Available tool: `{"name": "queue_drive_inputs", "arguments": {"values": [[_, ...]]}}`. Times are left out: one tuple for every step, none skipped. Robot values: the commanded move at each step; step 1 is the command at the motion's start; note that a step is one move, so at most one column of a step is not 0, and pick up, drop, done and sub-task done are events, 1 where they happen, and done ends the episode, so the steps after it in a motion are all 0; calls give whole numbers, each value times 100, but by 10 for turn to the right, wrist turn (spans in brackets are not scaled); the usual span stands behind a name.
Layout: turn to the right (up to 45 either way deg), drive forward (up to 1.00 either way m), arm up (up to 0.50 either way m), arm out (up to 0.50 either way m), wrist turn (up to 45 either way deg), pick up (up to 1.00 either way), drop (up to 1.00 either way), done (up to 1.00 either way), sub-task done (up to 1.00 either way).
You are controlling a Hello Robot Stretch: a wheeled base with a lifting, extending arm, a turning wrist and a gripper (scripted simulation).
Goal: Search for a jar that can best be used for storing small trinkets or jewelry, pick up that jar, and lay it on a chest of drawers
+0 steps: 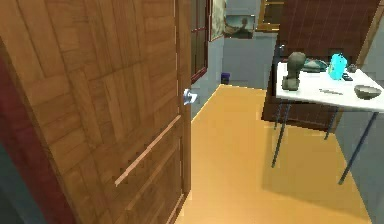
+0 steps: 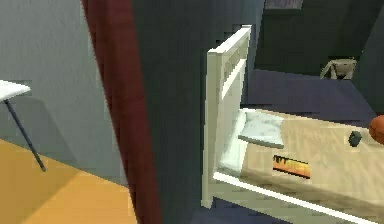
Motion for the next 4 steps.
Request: {"name": "queue_drive_inputs", "arguments": {"values": [[-30,0,0,0,0,0,0,0,0],[0,5,0,0,0,0,0,0,0],[180,0,0,0,0,0,0,0,0],[0,100,0,0,0,0,0,0,0]]}}
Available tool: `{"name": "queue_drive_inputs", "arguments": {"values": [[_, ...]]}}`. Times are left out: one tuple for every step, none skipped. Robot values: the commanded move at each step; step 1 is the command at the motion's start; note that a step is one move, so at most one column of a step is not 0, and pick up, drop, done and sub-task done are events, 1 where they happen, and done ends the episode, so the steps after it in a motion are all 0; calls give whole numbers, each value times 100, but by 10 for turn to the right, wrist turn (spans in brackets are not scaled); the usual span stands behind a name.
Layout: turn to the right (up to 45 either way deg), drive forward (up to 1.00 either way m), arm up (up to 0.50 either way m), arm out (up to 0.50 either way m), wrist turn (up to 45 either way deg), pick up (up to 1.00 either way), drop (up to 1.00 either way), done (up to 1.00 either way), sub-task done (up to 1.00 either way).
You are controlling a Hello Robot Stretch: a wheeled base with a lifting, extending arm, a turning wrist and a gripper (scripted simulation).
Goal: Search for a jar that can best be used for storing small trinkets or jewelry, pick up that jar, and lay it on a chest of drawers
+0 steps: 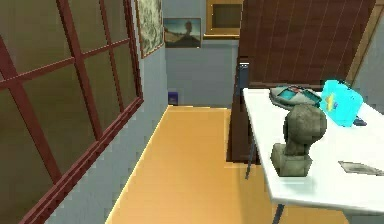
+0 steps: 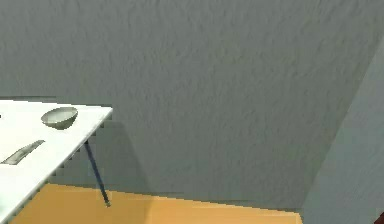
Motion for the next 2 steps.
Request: {"name": "queue_drive_inputs", "arguments": {"values": [[30,0,0,0,0,0,0,0,0],[-120,0,0,0,0,0,0,0,0]]}}
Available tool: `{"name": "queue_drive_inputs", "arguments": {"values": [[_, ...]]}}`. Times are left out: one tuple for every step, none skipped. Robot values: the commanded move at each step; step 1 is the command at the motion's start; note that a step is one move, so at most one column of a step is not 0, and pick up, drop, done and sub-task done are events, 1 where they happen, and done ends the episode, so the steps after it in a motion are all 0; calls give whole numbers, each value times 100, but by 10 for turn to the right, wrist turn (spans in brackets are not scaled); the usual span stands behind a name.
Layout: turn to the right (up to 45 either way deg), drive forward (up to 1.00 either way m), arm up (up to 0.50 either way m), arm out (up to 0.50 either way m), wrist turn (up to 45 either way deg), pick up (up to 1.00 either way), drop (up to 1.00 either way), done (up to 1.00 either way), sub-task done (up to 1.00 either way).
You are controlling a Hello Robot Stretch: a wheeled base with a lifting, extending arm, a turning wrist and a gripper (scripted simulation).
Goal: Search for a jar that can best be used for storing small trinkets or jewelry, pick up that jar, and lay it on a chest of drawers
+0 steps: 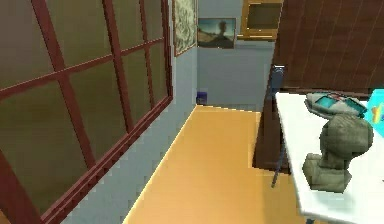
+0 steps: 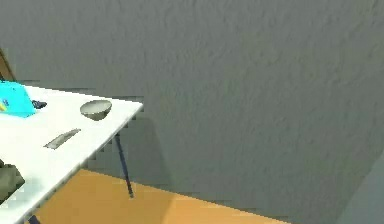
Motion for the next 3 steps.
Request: {"name": "queue_drive_inputs", "arguments": {"values": [[0,45,0,0,0,0,0,0,0],[450,0,0,0,0,0,0,0,0],[60,0,0,0,0,0,0,0,0]]}}
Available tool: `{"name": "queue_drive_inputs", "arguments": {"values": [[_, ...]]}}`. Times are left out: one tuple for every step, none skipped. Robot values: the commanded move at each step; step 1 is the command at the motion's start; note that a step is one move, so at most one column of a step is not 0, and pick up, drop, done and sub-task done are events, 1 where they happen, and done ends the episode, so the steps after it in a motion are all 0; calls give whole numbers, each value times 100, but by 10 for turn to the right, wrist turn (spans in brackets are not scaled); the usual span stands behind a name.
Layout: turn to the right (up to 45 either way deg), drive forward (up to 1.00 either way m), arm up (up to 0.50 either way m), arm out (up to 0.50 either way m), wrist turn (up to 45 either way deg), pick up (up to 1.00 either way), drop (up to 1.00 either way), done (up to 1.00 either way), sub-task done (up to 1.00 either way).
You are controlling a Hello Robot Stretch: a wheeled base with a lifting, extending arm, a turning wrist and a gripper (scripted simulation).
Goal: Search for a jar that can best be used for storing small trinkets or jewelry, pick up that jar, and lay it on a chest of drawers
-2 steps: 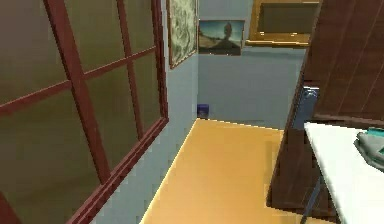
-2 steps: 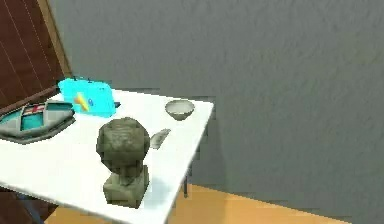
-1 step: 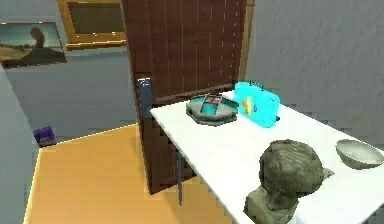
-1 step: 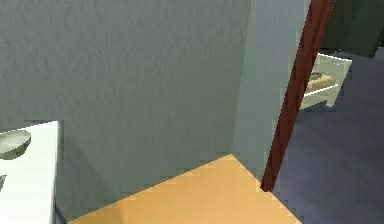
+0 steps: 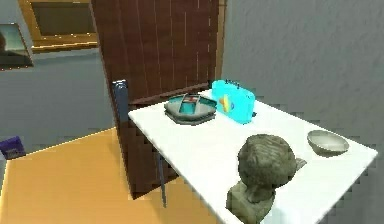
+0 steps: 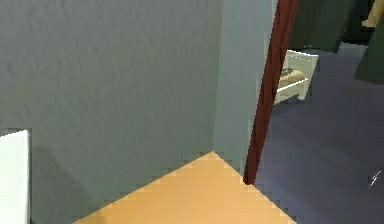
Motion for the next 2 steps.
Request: {"name": "queue_drive_inputs", "arguments": {"values": [[0,10,0,0,0,0,0,0,0],[-450,0,0,0,0,0,0,0,0]]}}
